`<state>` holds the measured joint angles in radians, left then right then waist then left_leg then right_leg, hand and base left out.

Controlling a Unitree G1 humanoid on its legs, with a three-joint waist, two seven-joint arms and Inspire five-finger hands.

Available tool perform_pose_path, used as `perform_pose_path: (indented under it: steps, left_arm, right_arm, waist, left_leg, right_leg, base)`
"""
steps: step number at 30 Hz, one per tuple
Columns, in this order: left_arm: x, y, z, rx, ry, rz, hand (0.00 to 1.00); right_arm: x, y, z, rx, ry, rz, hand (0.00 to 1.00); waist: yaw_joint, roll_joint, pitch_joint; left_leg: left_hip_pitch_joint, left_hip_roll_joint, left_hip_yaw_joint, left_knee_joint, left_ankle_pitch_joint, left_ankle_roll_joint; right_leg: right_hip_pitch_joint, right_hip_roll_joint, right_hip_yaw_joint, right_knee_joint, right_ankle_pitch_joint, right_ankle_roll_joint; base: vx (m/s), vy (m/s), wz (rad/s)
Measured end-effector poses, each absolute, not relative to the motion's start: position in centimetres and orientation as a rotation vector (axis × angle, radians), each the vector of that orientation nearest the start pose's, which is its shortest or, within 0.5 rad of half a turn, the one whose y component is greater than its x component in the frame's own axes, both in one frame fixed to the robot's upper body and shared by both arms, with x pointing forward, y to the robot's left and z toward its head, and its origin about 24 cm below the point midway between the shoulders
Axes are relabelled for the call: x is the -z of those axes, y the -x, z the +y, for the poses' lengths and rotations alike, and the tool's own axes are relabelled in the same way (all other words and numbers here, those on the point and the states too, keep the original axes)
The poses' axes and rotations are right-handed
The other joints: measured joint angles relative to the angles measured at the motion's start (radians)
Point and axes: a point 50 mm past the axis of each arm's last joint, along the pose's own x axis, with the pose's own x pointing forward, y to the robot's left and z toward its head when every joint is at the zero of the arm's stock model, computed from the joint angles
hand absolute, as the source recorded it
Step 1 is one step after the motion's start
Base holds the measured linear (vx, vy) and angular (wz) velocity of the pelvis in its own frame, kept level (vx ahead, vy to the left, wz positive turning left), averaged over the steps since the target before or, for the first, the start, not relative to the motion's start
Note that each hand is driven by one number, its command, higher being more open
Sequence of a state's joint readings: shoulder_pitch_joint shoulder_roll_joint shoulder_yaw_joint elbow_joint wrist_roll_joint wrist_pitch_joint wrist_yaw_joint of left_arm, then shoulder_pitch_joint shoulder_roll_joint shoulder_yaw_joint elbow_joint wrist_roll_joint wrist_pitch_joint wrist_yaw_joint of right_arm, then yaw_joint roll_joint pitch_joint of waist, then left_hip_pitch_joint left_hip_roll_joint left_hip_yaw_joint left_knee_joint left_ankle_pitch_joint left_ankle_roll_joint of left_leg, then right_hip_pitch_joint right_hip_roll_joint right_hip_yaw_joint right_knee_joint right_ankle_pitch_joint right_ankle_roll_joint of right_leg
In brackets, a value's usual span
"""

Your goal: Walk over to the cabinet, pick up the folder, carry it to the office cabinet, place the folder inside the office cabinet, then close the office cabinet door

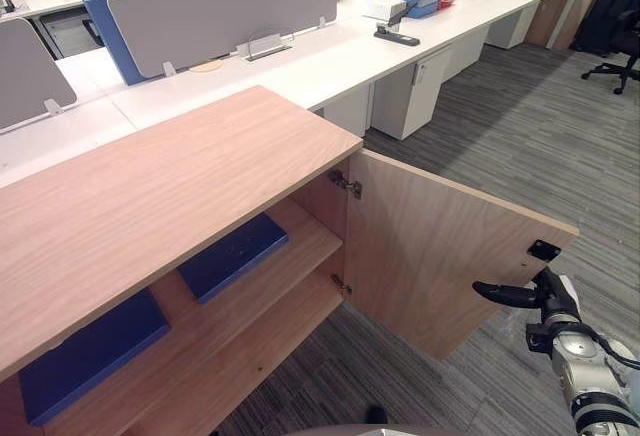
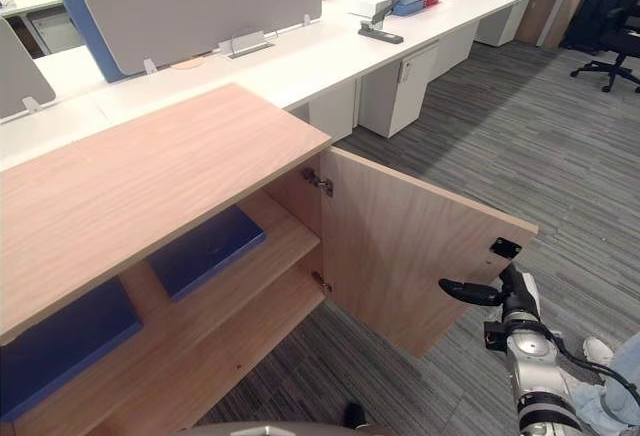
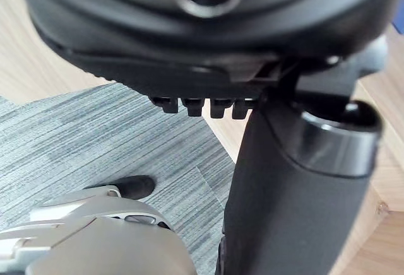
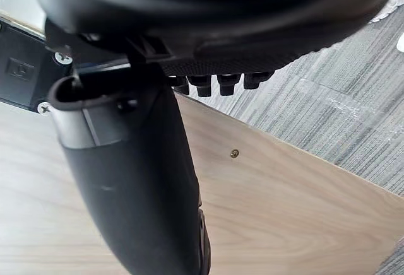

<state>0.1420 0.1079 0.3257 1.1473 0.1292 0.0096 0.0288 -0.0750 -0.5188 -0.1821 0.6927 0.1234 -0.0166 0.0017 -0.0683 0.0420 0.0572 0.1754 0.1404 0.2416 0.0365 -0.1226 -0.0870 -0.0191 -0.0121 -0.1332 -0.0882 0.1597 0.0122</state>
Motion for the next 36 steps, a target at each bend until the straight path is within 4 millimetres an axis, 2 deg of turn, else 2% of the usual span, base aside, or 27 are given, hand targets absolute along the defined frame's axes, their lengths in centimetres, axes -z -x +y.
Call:
perform_pose_path:
  steps: [3,8,11,12,14,16,18,20,21,22,23,24,25,26,27,29,30,31,32,34,36]
  left_arm:
    - [16.8,-4.2,22.9,-0.336,-0.038,1.28,1.0]
    - [16.8,-4.2,23.2,-0.321,-0.042,1.284,1.0]
    - [16.5,-4.7,24.5,-0.313,-0.083,1.279,1.0]
    - [16.5,-4.7,24.8,-0.308,-0.098,1.289,1.0]
    - [16.4,-5.0,24.9,-0.304,-0.103,1.287,1.0]
    - [16.3,-6.1,24.9,-0.288,-0.105,1.251,1.0]
    - [16.2,-6.7,24.8,-0.259,-0.124,1.234,1.0]
    - [16.1,-8.0,24.3,-0.226,-0.138,1.212,1.0]
    - [16.1,-8.3,24.2,-0.221,-0.138,1.211,1.0]
    - [16.1,-8.6,24.0,-0.212,-0.139,1.205,1.0]
    - [16.0,-9.0,23.9,-0.201,-0.147,1.198,1.0]
    - [16.0,-9.3,23.9,-0.202,-0.149,1.19,1.0]
    - [15.8,-10.0,23.8,-0.209,-0.149,1.173,1.0]
    - [15.7,-10.3,23.9,-0.226,-0.149,1.16,1.0]
    - [15.6,-10.7,24.0,-0.237,-0.15,1.149,1.0]
    - [15.5,-10.2,24.4,-0.271,-0.145,1.142,1.0]
    - [15.5,-9.9,24.8,-0.294,-0.144,1.135,1.0]
    - [15.5,-9.2,25.2,-0.312,-0.14,1.139,1.0]
    - [15.5,-8.7,25.4,-0.318,-0.139,1.147,1.0]
    - [15.8,-7.2,25.0,-0.301,-0.133,1.181,1.0]
    - [16.0,-6.8,24.6,-0.29,-0.122,1.181,1.0]
  right_arm:
    - [2.5,-21.6,-33.9,0.35,0.324,0.515,1.0]
    - [1.9,-21.6,-34.1,0.203,0.475,0.555,1.0]
    - [0.3,-22.5,-33.3,-0.034,0.682,0.562,1.0]
    - [-0.4,-22.7,-32.9,-0.157,0.785,0.577,1.0]
    - [-1.0,-22.6,-32.0,-0.344,0.903,0.611,1.0]
    - [-1.4,-21.8,-30.2,-0.66,1.029,0.675,1.0]
    - [-1.2,-21.3,-28.4,-0.808,1.025,0.673,1.0]
    - [-1.3,-20.6,-24.3,-1.054,1.015,0.603,1.0]
    - [-1.4,-20.4,-23.1,-1.129,1.017,0.577,1.0]
    - [-1.9,-20.2,-21.0,-1.256,1.031,0.516,1.0]
    - [-2.7,-19.9,-19.0,-1.38,1.067,0.443,1.0]
    - [-3.3,-19.9,-18.2,-1.425,1.093,0.399,1.0]
    - [-4.6,-19.9,-16.8,-1.486,1.127,0.305,1.0]
    - [-5.6,-19.8,-16.0,-1.516,1.159,0.222,1.0]
    - [-6.8,-20.1,-15.3,-1.526,1.194,0.145,1.0]
    - [-9.4,-20.9,-14.4,-1.465,1.246,-0.017,1.0]
    - [-10.3,-21.1,-14.0,-1.43,1.251,-0.086,1.0]
    - [-11.1,-21.0,-13.7,-1.4,1.249,-0.156,1.0]
    - [-11.3,-20.9,-13.6,-1.399,1.252,-0.181,1.0]
    - [-10.9,-20.6,-13.8,-1.407,1.269,-0.175,1.0]
    - [-10.4,-20.6,-14.1,-1.408,1.258,-0.147,1.0]
  waist:
    - [-0.005,0.0,0.0]
    - [-0.023,-0.007,0.006]
    - [-0.024,-0.031,0.03]
    - [-0.024,-0.038,0.037]
    - [-0.024,-0.04,0.039]
    - [-0.023,-0.042,0.043]
    - [-0.02,-0.045,0.044]
    - [-0.001,-0.067,0.063]
    - [0.007,-0.072,0.073]
    - [0.009,-0.082,0.09]
    - [0.014,-0.087,0.097]
    - [0.018,-0.084,0.102]
    - [0.03,-0.066,0.116]
    - [0.035,-0.081,0.113]
    - [0.04,-0.088,0.116]
    - [0.07,-0.092,0.084]
    - [0.077,-0.096,0.073]
    - [0.086,-0.09,0.059]
    - [0.08,-0.112,0.047]
    - [0.096,-0.101,0.033]
    - [0.105,-0.099,0.026]
  left_leg:
    - [0.0,0.002,0.0,0.001,0.0,-0.001]
    - [-0.003,0.003,0.002,0.006,0.0,-0.001]
    - [-0.048,0.003,-0.022,0.087,-0.009,-0.007]
    - [-0.056,0.001,-0.069,0.104,-0.01,-0.008]
    - [-0.056,0.003,-0.115,0.109,-0.014,-0.014]
    - [-0.059,0.014,-0.123,0.106,-0.026,-0.013]
    - [-0.073,0.018,-0.126,0.098,-0.045,-0.003]
    - [-0.089,-0.003,-0.114,0.092,-0.064,-0.004]
    - [-0.09,-0.011,-0.106,0.095,-0.064,-0.002]
    - [-0.102,-0.021,-0.083,0.114,-0.064,0.004]
    - [-0.119,-0.024,-0.059,0.141,-0.058,0.015]
    - [-0.123,-0.021,-0.052,0.145,-0.052,0.023]
    - [-0.123,0.005,-0.047,0.139,-0.047,0.027]
    - [-0.11,-0.007,-0.045,0.145,-0.056,0.013]
    - [-0.105,-0.013,-0.045,0.162,-0.072,0.006]
    - [-0.107,0.001,-0.046,0.149,-0.088,0.009]
    - [-0.107,0.008,-0.051,0.125,-0.087,0.015]
    - [-0.11,0.026,-0.051,0.091,-0.08,0.026]
    - [-0.105,0.015,-0.056,0.089,-0.074,0.021]
    - [-0.088,0.026,-0.073,0.092,-0.06,0.015]
    - [-0.089,0.025,-0.087,0.087,-0.053,0.008]
  right_leg:
    - [0.0,0.002,0.001,0.0,0.001,-0.002]
    - [-0.003,0.004,0.007,0.003,0.002,-0.003]
    - [-0.032,0.009,0.057,0.004,0.016,-0.011]
    - [-0.04,0.012,0.073,0.004,0.022,-0.013]
    - [-0.045,0.019,0.087,0.003,0.025,-0.013]
    - [-0.056,0.035,0.104,0.003,0.027,-0.011]
    - [-0.079,0.047,0.116,0.0,0.034,-0.007]
    - [-0.123,0.048,0.17,0.004,0.064,0.002]
    - [-0.13,0.045,0.183,0.004,0.08,0.001]
    - [-0.149,0.036,0.181,0.014,0.087,-0.014]
    - [-0.187,0.021,0.132,0.051,0.056,-0.046]
    - [-0.204,0.01,0.088,0.077,0.022,-0.049]
    - [-0.24,-0.021,-0.02,0.196,-0.04,-0.084]
    - [-0.263,-0.059,-0.058,0.306,-0.066,-0.1]
    - [-0.252,-0.057,-0.056,0.312,-0.075,-0.053]
    - [-0.213,-0.007,-0.046,0.185,-0.032,-0.047]
    - [-0.199,0.01,-0.048,0.125,-0.042,-0.03]
    - [-0.209,0.011,-0.052,0.148,-0.032,-0.047]
    - [-0.196,0.001,-0.049,0.15,-0.012,-0.049]
    - [-0.14,0.027,-0.06,0.076,0.017,-0.061]
    - [-0.133,0.026,-0.067,0.061,0.022,-0.059]
  base:
    - [-0.04,0.012,-0.02]
    - [-0.03,0.021,-0.04]
    - [-0.06,0.0,-0.49]
    - [-0.06,-0.046,-0.43]
    - [-0.05,-0.036,-0.33]
    - [-0.06,-0.005,-0.17]
    - [-0.09,0.018,-0.21]
    - [-0.12,0.05,-0.62]
    - [-0.11,0.048,-0.66]
    - [-0.13,0.042,-0.58]
    - [-0.13,0.037,-0.55]
    - [-0.12,0.03,-0.42]
    - [-0.05,0.034,-0.18]
    - [-0.01,0.067,-0.13]
    - [0.01,0.044,-0.09]
    - [0.0,-0.023,-0.44]
    - [0.03,-0.045,-0.65]
    - [0.05,-0.01,-0.33]
    - [0.1,0.013,-0.17]
    - [0.12,-0.004,0.09]
    - [0.07,0.0,0.14]
